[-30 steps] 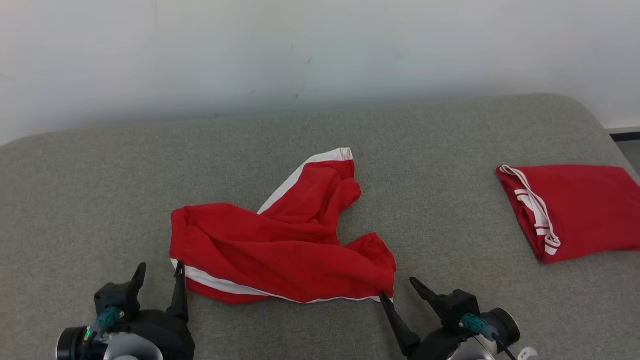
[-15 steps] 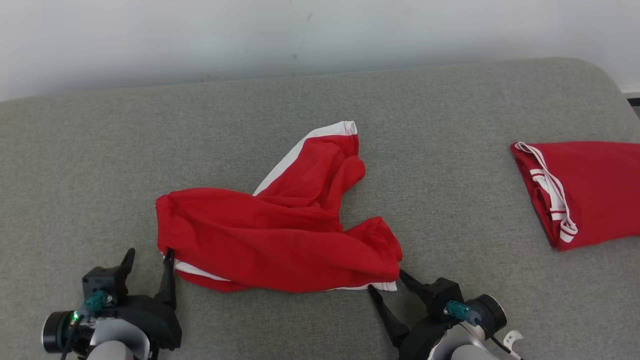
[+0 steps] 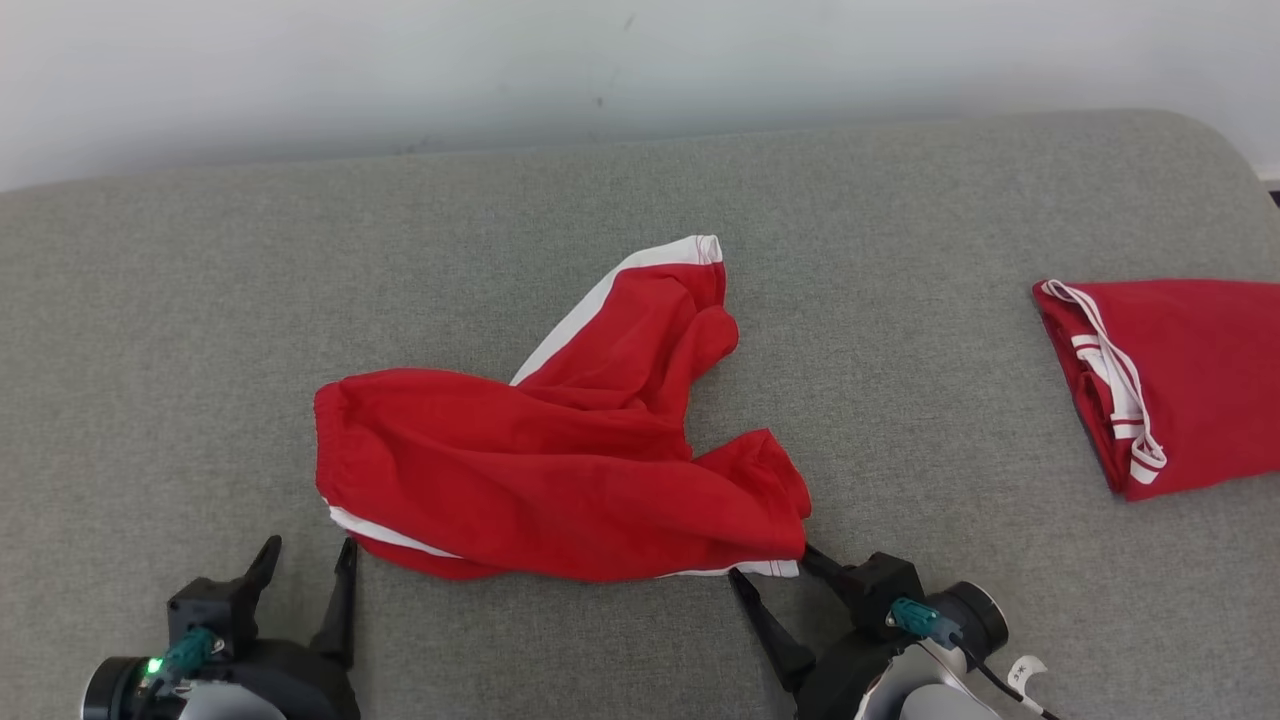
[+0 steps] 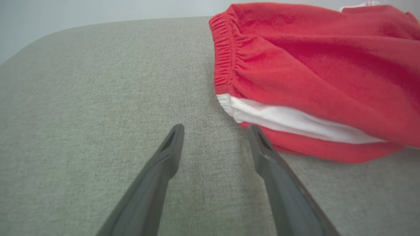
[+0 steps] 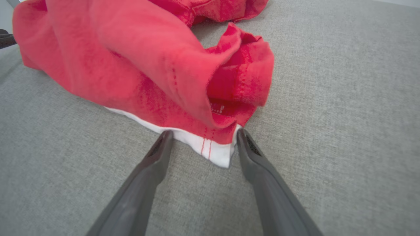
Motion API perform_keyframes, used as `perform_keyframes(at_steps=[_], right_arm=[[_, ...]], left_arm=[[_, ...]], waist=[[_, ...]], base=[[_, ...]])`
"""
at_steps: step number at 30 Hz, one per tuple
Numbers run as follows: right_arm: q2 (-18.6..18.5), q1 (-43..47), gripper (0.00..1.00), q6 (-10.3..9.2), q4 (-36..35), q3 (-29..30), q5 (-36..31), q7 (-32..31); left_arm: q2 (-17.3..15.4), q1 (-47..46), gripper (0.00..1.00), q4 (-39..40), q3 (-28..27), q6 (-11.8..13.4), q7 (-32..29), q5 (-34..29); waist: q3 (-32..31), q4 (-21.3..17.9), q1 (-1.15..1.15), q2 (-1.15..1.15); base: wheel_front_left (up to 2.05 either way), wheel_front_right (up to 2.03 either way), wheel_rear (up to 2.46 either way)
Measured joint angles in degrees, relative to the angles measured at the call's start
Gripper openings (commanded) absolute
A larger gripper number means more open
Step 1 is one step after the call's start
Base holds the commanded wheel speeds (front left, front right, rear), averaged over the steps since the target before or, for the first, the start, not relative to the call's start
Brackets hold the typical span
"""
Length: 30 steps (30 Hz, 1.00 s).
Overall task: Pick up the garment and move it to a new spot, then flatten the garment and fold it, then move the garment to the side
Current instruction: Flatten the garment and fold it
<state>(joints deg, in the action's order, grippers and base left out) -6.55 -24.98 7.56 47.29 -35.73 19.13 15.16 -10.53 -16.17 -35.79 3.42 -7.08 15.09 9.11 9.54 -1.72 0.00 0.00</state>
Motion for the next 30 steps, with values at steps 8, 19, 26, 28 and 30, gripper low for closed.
perform_keyframes(at_steps=[8, 19, 26, 28, 30], right_arm=[[-0.2, -0.9, 1.00, 0.00, -2.1, -0.7, 0.1, 0.0], [-0.5, -0.8, 1.00, 0.00, -3.8, -1.4, 0.4, 0.0], [-0.5, -0.9, 0.49, 0.00, -4.1, -2.9, 0.9, 0.0], [-0.6, -0.8, 0.00, 0.00, -4.7, -3.1, 0.9, 0.0], [-0.6, -0.8, 0.00, 0.00, -5.4, -3.0, 1.0, 0.0]], left_arm=[[0.8, -4.1, 1.00, -1.1, -0.9, 0.2, 0.0, 0.3], [0.7, -6.5, 1.00, -4.1, 0.0, 0.0, 0.0, 0.1], [1.2, -8.4, 0.00, -7.7, 1.3, -0.3, 0.0, 0.7], [1.5, -8.9, 0.00, -8.1, 1.6, -0.3, 0.0, 1.1], [1.7, -9.3, 0.00, -8.3, 2.2, -0.3, 0.0, 1.3]], waist=[[1.4, -0.9, 0.00, 0.00], [2.0, -1.9, 0.00, 0.00], [2.0, -1.9, 0.00, 0.00], [1.9, -2.0, 0.00, 0.00], [1.7, -2.1, 0.00, 0.00]], base=[[0.00, 0.00, 0.00], [0.00, 0.00, 0.00], [0.00, 0.00, 0.00], [0.00, 0.00, 0.00], [0.00, 0.00, 0.00]])
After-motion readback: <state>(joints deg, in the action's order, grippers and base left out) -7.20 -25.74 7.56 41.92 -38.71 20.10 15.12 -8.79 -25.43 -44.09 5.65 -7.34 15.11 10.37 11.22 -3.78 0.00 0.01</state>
